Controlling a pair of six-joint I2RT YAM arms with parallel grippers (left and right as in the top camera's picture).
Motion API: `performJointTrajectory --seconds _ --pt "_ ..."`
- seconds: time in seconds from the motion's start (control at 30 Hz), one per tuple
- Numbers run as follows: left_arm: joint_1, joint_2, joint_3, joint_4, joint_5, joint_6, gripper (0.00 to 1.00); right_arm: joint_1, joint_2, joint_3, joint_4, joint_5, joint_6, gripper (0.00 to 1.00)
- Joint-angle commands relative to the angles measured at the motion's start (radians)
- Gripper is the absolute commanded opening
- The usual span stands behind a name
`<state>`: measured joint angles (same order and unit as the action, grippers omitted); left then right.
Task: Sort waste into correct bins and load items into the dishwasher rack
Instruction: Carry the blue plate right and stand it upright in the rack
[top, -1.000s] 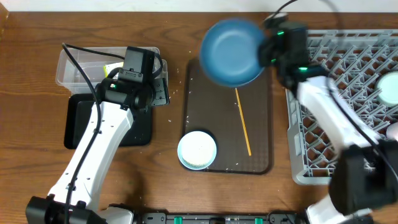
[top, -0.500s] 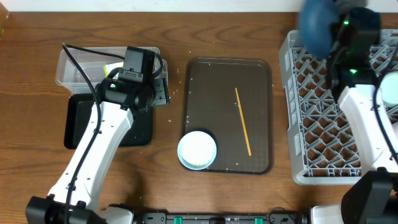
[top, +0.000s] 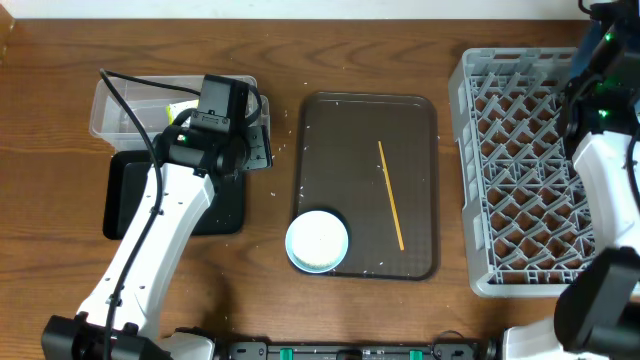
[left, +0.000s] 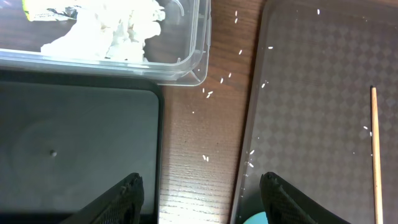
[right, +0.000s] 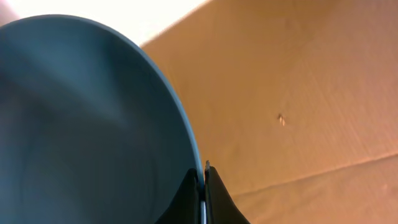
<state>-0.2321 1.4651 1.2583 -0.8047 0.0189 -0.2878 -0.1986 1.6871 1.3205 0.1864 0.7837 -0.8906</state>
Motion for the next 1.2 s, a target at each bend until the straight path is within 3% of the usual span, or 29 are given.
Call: performJointTrajectory --seconds 0.0,0.23,0.4,0.9,1.17 --pt "0.000 0.005 0.002 -0.002 -0.012 0.000 0.63 -0.024 0.038 0.007 0.035 0.074 -0.072 0.01" --pt "0.000 0.005 0.002 -0.002 -0.013 0.000 0.63 -0.047 0.058 0.007 0.101 0.060 -0.147 0.01" --pt "0.000 0.005 0.002 -0.002 -0.012 0.000 0.63 -0.051 0.059 0.007 0.001 -0.005 -0.138 0.01" --pt "0.000 0.005 0.002 -0.002 -0.012 0.000 0.63 0.036 0.067 0.007 -0.238 -0.063 0.240 0.01" --pt "0.000 0.005 0.002 -0.002 -0.013 0.000 0.63 0.110 0.067 0.007 -0.424 -0.093 0.276 0.22"
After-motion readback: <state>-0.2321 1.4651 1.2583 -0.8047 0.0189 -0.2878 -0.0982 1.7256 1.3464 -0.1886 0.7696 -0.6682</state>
